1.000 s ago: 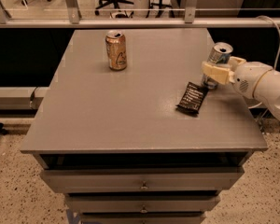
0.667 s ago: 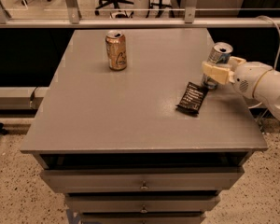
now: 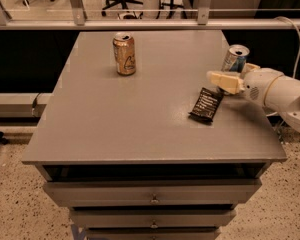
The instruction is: Move redbull can near rxbar chocolate
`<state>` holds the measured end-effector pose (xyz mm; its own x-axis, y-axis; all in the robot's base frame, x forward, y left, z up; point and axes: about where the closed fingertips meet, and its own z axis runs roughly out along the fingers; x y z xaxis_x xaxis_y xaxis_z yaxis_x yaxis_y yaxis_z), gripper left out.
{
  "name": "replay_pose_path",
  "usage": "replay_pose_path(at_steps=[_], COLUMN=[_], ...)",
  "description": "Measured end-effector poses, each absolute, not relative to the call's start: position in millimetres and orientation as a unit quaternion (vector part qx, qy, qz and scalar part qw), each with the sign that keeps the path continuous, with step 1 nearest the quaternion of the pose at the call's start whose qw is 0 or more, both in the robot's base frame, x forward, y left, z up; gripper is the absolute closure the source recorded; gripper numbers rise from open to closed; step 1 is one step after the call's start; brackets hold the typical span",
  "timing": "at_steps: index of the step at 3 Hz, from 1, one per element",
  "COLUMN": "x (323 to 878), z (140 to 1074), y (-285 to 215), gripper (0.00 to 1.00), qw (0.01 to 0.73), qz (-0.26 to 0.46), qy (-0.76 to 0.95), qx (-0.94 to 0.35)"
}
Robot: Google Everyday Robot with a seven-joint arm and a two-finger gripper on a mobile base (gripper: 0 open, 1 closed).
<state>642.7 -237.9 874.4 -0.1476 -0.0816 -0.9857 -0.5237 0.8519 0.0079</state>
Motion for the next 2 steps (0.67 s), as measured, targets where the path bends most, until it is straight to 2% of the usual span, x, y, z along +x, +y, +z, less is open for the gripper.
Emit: replay_pose_path(at_steps=[1,2], x=[646.0,644.9], z=[864.9,864.7], y=[-219.8,-211.9], gripper=[0.00,0.00], qw=[0.598,0.588], qz=[0.195,0.199], qy=[0.750,0.756], qx=[-0.205,-0.207])
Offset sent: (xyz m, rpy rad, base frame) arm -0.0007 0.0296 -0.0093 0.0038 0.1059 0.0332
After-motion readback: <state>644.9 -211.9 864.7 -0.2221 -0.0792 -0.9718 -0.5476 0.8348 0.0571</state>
